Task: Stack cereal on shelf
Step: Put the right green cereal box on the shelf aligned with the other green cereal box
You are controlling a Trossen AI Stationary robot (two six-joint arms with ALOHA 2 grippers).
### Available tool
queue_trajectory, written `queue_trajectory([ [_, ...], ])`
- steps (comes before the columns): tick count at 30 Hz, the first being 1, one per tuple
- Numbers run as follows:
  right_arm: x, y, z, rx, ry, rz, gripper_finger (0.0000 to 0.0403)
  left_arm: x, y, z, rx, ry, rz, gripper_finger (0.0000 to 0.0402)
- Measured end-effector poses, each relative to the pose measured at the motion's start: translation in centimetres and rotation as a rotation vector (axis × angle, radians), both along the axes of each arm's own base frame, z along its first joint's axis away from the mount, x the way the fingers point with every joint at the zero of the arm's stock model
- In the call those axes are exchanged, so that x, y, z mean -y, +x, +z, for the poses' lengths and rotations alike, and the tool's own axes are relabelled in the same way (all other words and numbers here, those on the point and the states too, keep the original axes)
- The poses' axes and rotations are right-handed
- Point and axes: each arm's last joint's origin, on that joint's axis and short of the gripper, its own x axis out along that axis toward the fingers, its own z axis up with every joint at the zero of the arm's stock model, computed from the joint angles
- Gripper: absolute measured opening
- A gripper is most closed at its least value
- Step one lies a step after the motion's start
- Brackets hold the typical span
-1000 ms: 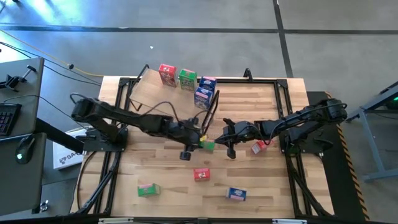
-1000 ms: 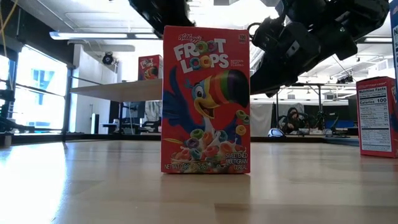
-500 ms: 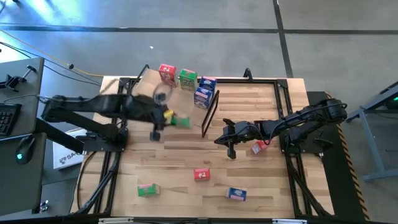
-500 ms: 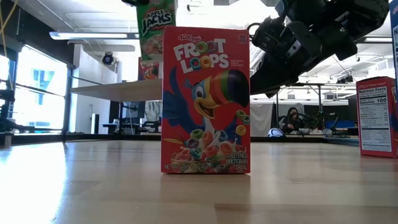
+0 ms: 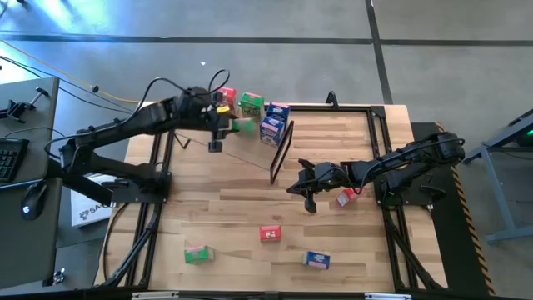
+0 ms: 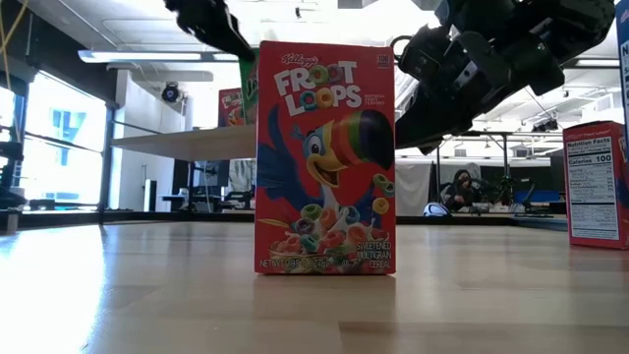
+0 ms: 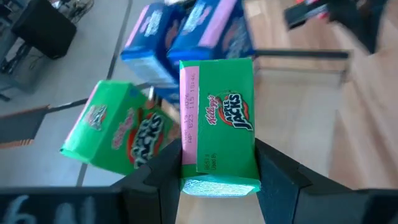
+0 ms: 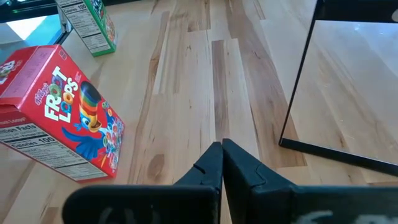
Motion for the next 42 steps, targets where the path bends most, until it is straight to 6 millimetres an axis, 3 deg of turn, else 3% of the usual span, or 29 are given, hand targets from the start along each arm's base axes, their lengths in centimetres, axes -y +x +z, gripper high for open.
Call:
queue_trajectory([
  [7, 0.0, 0.0, 0.0, -0.001, 0.003, 0.003, 0.0000, -1.6, 0.2, -0.6, -0.016, 0.009, 0.050, 0.0161],
  [19, 0.0, 0.0, 0.0, -0.001, 0.004, 0.003, 0.0000, -2.0, 0.0, -0.5, -0.020, 0.022, 0.073, 0.0216],
  [30, 0.0, 0.0, 0.0, -0.003, 0.020, -0.005, 0.0000, -1.9, -0.3, 2.8, 0.030, 0.085, 0.062, 0.0217],
  [36, 0.0, 0.0, 0.0, -0.003, 0.020, -0.005, 0.0000, -0.9, -1.9, 3.7, 0.012, -0.047, 0.137, 0.0180],
  [42, 0.0, 0.0, 0.0, -0.002, 0.004, 0.003, 0.0000, -0.4, -3.3, 1.1, 0.063, -0.059, 0.335, 0.0096],
])
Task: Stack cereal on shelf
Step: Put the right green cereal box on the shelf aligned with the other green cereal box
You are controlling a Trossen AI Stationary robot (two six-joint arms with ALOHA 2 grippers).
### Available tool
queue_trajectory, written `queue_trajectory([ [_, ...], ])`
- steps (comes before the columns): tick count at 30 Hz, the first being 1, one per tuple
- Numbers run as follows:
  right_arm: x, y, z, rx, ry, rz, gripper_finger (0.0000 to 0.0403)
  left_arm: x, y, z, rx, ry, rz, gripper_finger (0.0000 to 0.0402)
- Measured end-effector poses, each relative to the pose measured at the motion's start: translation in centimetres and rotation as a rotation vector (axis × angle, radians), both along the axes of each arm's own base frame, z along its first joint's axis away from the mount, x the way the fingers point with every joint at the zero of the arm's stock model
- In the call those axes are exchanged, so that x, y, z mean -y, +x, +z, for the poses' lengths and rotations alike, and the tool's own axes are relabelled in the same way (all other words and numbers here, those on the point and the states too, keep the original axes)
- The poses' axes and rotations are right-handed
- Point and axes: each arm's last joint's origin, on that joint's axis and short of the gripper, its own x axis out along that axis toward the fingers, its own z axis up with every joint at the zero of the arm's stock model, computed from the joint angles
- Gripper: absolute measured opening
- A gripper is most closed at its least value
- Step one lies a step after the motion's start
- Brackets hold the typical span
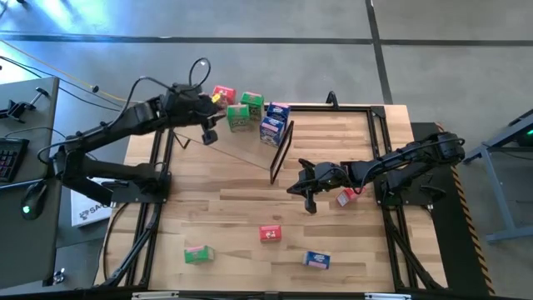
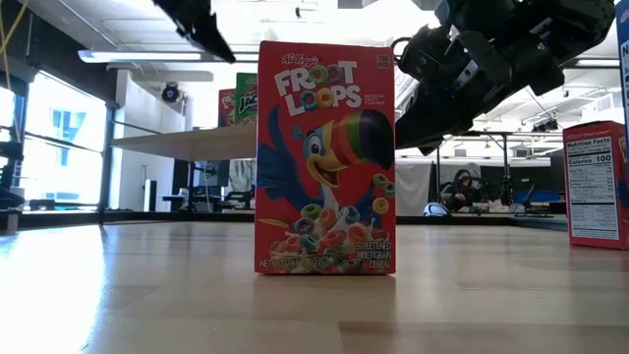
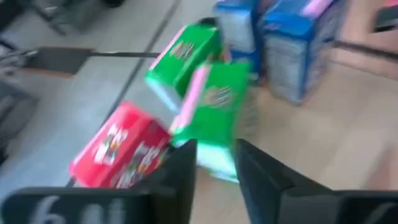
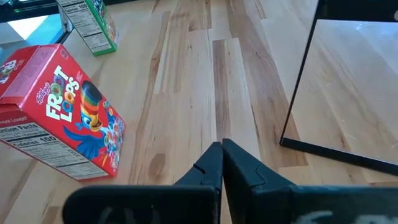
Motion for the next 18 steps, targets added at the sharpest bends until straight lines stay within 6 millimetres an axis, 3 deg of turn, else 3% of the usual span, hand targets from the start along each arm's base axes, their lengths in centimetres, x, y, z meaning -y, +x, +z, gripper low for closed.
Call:
queue_trajectory([
  [8, 0.0, 0.0, 0.0, -0.001, -0.004, 0.002, 0.0000, -0.3, -0.2, -5.2, 0.086, 0.055, 0.129, 0.0034],
  [18, 0.0, 0.0, -0.1, -0.006, -0.003, 0.001, 0.0000, -1.8, 1.0, -7.4, 0.142, 0.076, 0.142, 0.0030],
])
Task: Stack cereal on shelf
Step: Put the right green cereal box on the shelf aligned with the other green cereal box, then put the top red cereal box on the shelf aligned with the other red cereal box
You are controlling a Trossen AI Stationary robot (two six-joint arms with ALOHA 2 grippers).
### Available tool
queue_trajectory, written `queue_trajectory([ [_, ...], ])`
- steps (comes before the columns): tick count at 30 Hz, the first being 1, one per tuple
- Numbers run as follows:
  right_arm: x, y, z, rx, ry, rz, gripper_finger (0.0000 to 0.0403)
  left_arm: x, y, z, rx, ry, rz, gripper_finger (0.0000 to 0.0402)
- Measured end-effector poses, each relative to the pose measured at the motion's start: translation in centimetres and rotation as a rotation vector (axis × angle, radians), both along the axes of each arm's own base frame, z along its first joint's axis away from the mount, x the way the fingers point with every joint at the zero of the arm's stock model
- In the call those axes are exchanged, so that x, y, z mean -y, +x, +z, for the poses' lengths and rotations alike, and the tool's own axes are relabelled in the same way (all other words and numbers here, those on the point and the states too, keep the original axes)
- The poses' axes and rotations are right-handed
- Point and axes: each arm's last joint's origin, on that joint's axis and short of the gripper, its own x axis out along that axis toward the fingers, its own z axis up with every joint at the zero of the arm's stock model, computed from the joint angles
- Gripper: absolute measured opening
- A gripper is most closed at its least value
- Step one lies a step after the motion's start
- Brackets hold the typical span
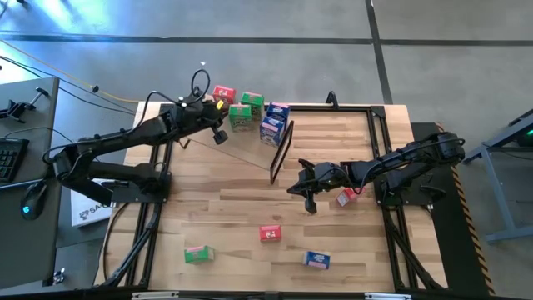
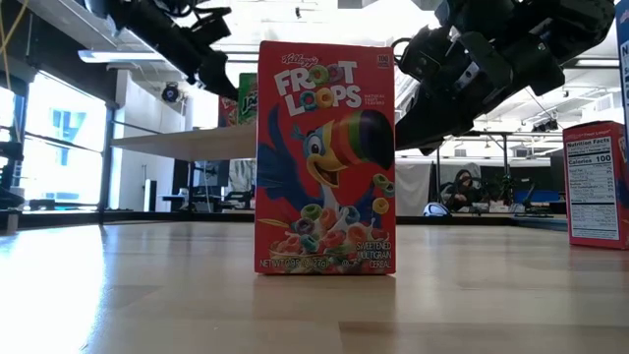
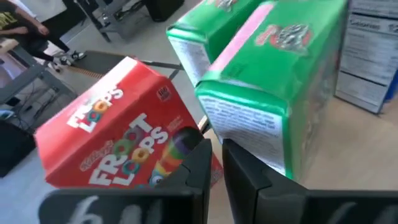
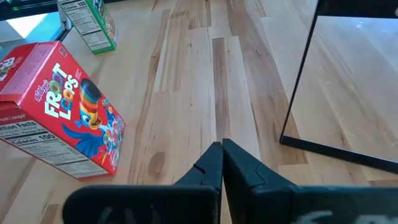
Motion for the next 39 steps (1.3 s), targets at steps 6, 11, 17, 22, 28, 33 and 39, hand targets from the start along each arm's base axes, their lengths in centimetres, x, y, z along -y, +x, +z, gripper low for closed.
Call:
queue_trajectory([
  [6, 0.0, 0.0, 0.0, 0.000, 0.001, -0.001, 0.0000, -1.0, 0.8, -0.2, 0.047, 0.017, -0.014, 0.0030],
  [11, 0.0, 0.0, 0.0, 0.000, 0.001, -0.001, 0.0000, -1.5, 1.3, -0.5, 0.076, 0.001, -0.057, 0.0030],
  [17, 0.0, 0.0, 0.0, -0.001, 0.007, -0.005, 0.0000, -1.5, 1.2, -0.3, 0.060, 0.030, -0.051, 0.0030],
  [22, 0.0, 0.0, 0.0, -0.002, 0.008, -0.005, 0.0000, -0.5, -0.5, 1.3, 0.088, 0.059, -0.040, 0.0030],
  [28, 0.0, -0.2, 0.5, 0.013, -0.006, 0.003, 0.0000, 1.6, -2.5, 0.6, 0.184, 0.012, -0.064, 0.0030],
  [33, 0.1, -0.8, 1.6, 0.035, -0.035, 0.014, 0.0000, 3.3, -2.8, -0.9, 0.255, -0.006, -0.139, 0.0030],
  [39, 0.3, -2.7, 3.7, 0.028, -0.025, 0.003, 0.0000, 4.4, -2.1, -1.2, 0.308, -0.103, -0.212, 0.0030],
])
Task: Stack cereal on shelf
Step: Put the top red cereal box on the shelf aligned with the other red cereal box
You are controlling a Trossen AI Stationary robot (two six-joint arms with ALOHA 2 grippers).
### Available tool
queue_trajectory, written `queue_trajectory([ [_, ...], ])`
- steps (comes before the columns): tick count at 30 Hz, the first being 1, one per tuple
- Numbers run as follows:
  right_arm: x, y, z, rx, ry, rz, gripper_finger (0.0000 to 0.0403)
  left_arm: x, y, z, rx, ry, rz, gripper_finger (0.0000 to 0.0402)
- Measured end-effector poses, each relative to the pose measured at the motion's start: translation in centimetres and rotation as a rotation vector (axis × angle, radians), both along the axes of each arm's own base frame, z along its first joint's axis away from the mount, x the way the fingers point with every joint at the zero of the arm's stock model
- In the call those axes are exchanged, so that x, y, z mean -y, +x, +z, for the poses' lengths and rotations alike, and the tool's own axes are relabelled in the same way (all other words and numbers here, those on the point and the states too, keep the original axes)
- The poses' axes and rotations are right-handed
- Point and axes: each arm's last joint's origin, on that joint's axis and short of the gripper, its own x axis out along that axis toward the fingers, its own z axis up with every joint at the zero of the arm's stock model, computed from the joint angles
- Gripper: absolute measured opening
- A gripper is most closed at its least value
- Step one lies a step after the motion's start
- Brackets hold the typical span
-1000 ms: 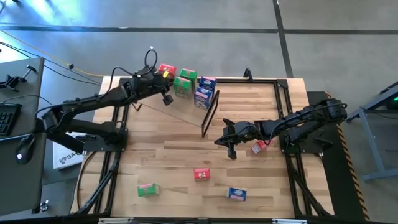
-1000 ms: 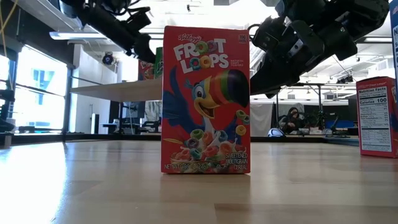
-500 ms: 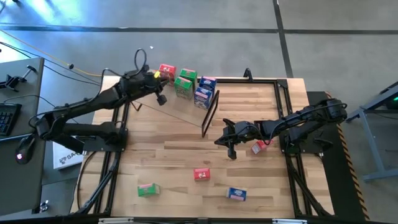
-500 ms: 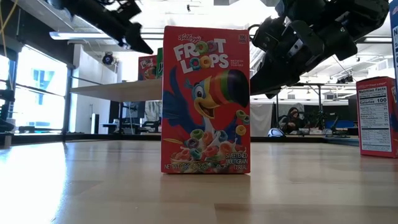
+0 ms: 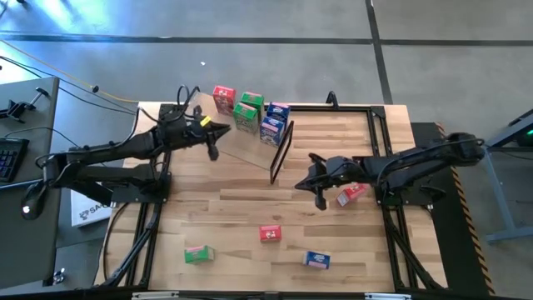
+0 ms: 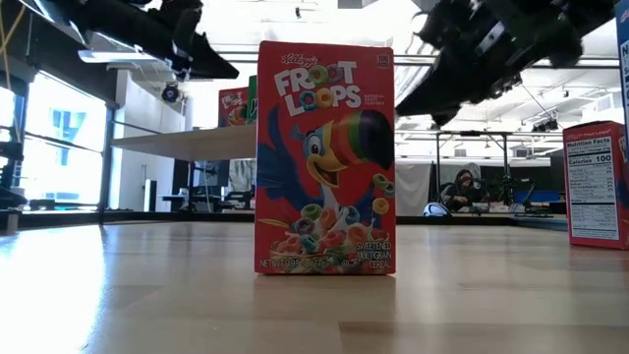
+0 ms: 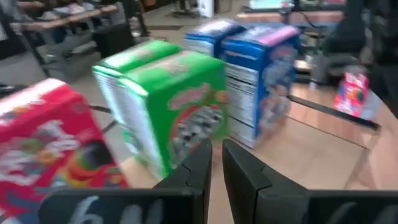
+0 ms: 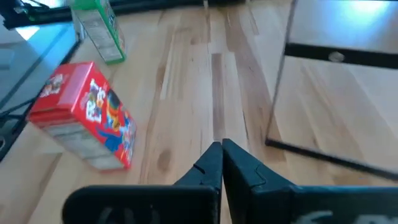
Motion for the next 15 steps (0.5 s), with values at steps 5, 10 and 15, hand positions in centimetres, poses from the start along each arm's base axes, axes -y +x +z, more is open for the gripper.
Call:
queue_trajectory([
  [5, 0.1, -2.3, 3.2, -0.176, -0.039, -0.039, 0.0026, 0.9, 0.8, -0.2, -0.026, 0.045, -0.076, 0.0030],
  [10, -0.3, -4.7, 7.1, -0.461, -0.077, -0.079, 0.0113, 1.1, 1.2, -0.6, -0.049, 0.043, -0.094, 0.0030],
  [15, -0.7, -7.0, 8.9, -0.763, -0.121, -0.162, 0.0218, 1.0, 1.4, -0.9, -0.055, 0.025, -0.089, 0.0030],
])
